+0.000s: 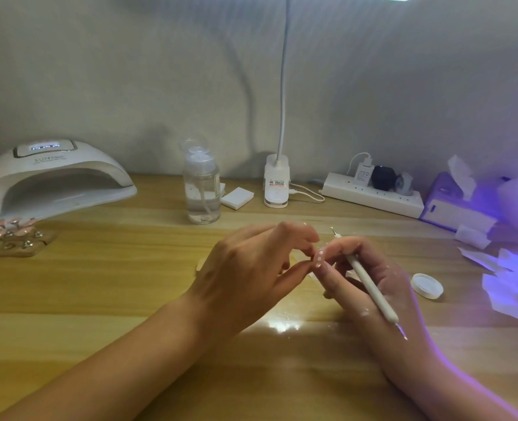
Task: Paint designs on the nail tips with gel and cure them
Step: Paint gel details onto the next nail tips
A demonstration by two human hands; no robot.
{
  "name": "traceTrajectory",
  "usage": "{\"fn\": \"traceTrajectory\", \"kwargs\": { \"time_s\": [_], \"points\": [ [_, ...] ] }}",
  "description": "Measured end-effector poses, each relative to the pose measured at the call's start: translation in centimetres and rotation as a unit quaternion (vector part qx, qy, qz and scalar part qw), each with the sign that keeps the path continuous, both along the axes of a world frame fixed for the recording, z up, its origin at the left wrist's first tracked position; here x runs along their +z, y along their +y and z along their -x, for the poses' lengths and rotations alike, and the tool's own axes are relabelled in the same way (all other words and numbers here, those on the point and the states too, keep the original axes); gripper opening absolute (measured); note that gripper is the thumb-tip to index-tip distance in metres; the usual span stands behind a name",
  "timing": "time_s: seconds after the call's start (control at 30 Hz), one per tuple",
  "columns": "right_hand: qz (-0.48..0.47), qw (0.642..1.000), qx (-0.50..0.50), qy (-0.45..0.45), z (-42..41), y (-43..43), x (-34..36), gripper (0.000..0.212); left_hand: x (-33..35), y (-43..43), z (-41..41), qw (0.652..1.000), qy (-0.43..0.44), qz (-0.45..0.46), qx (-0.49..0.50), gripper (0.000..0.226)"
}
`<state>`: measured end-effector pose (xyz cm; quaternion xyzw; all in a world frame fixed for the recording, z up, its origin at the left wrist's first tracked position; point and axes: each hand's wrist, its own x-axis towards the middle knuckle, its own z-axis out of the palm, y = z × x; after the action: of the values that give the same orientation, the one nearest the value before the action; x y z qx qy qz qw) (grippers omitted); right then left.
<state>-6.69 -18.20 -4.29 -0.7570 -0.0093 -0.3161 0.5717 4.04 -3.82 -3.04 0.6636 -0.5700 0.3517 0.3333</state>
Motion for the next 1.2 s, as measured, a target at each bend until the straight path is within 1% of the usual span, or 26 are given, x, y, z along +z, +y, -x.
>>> {"fn": "traceTrajectory", "kwargs": {
  "time_s": [0.07, 0.13, 0.2, 0.23, 0.3, 0.37, 0.4, 0.43, 0.47, 0.5, 0.53, 0.6, 0.7, 0.8, 0.93, 1.07, 1.2],
  "points": [
    [0.001, 1.0, -0.013, -0.003, 0.0, 0.0, 0.0, 0.009, -0.2, -0.1, 0.2, 1.0, 0.016, 0.0, 0.001, 0.037],
    [-0.011, 0.999, -0.029, -0.007, -0.1, 0.1, 0.0, 0.006, -0.4, -0.2, 0.6, 0.998, 0.054, -0.009, -0.001, 0.042],
    [-0.024, 0.999, -0.048, -0.004, -0.2, 0.0, -0.1, 0.007, -0.4, -0.3, 1.0, 0.994, 0.099, -0.038, 0.004, 0.046],
    [-0.027, 0.998, -0.058, -0.002, -0.3, -0.2, -0.2, 0.009, -0.2, -0.3, 0.9, 0.991, 0.119, -0.056, 0.016, 0.048],
    [-0.029, 0.997, -0.07, 0.002, -0.4, -0.5, -0.4, 0.013, 0.6, 0.2, -0.2, 0.979, 0.16, -0.103, 0.077, 0.051],
    [-0.029, 0.997, -0.069, 0.009, -0.4, -0.7, -0.4, 0.016, 1.4, 1.4, -2.3, 0.948, 0.19, -0.192, 0.166, 0.055],
    [-0.026, 0.997, -0.067, 0.014, -0.5, -0.7, -0.4, 0.016, 1.7, 2.2, -3.4, 0.923, 0.198, -0.257, 0.205, 0.055],
    [-0.022, 0.997, -0.064, 0.021, -0.5, -0.7, -0.5, 0.016, 1.9, 2.9, -4.3, 0.896, 0.211, -0.321, 0.224, 0.053],
    [-0.019, 0.998, -0.06, 0.03, -0.5, -0.7, -0.5, 0.015, 1.9, 3.5, -4.9, 0.874, 0.233, -0.366, 0.22, 0.05],
    [-0.018, 0.998, -0.055, 0.038, -0.6, -0.6, -0.5, 0.015, 1.9, 3.9, -5.2, 0.863, 0.26, -0.383, 0.202, 0.044],
    [-0.017, 0.998, -0.05, 0.043, -0.6, -0.7, -0.6, 0.014, 1.7, 4.1, -5.3, 0.864, 0.28, -0.379, 0.18, 0.036],
    [-0.009, 0.998, -0.044, 0.047, -0.6, -0.7, -0.7, 0.014, 1.6, 3.9, -5.1, 0.885, 0.275, -0.347, 0.142, 0.021],
    [0.015, 0.998, -0.038, 0.049, -0.7, -0.6, -0.8, 0.014, 1.4, 3.1, -4.3, 0.926, 0.24, -0.282, 0.075, 0.018],
    [0.039, 0.998, -0.037, 0.036, -0.8, -0.7, -0.8, 0.011, 1.5, 2.3, -3.3, 0.947, 0.206, -0.244, 0.042, 0.016],
    [0.079, 0.996, -0.04, 0.017, -0.7, -0.8, -0.8, 0.008, 1.7, 2.0, -2.9, 0.954, 0.203, -0.22, 0.032, 0.018],
    [0.091, 0.994, -0.056, 0.018, -0.8, -0.9, -1.0, 0.008, 1.6, 2.0, -2.8, 0.953, 0.214, -0.213, 0.02, 0.02],
    [0.091, 0.993, -0.064, 0.03, -1.0, -1.1, -1.3, 0.007, 1.4, 2.1, -2.9, 0.947, 0.253, -0.196, 0.01, 0.022]
  ]
}}
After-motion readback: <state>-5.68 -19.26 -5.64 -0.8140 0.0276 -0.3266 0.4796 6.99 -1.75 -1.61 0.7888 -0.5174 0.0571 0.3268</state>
